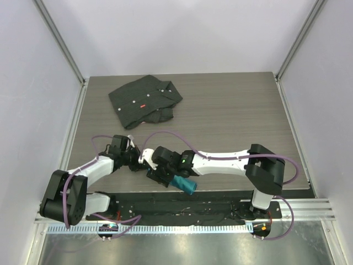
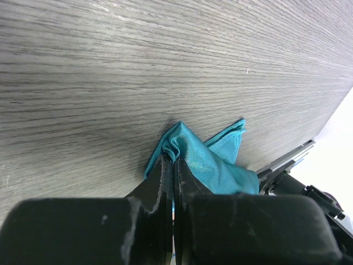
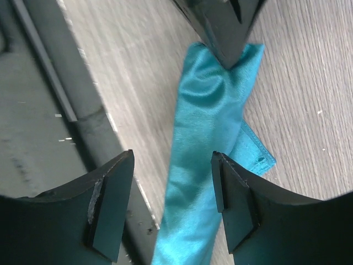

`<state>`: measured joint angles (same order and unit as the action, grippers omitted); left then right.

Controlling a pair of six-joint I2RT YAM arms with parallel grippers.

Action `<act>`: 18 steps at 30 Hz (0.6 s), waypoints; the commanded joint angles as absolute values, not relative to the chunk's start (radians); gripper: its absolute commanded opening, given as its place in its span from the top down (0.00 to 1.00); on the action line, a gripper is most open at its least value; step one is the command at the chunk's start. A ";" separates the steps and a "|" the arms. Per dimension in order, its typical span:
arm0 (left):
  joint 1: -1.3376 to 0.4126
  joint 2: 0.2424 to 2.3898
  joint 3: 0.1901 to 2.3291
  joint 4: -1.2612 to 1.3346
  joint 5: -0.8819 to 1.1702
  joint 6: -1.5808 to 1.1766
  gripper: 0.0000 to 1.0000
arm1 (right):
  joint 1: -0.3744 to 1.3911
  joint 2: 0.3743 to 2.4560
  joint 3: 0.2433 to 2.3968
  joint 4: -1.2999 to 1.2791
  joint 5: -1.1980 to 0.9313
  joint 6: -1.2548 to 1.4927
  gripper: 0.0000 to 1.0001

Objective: Fold the napkin, place the utensils inside, and roll it up
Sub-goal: Roll the napkin with the utensil

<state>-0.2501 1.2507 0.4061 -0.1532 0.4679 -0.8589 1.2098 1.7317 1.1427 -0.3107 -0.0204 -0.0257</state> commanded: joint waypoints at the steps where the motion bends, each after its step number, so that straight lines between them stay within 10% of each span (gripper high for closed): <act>1: -0.250 1.256 0.437 -0.183 0.469 -0.851 1.00 | 1.216 1.778 1.166 -0.311 0.095 -0.060 0.35; 18: -0.250 1.246 0.448 -0.192 0.469 -0.845 1.00 | 1.220 1.862 1.126 -0.287 0.068 -0.068 0.44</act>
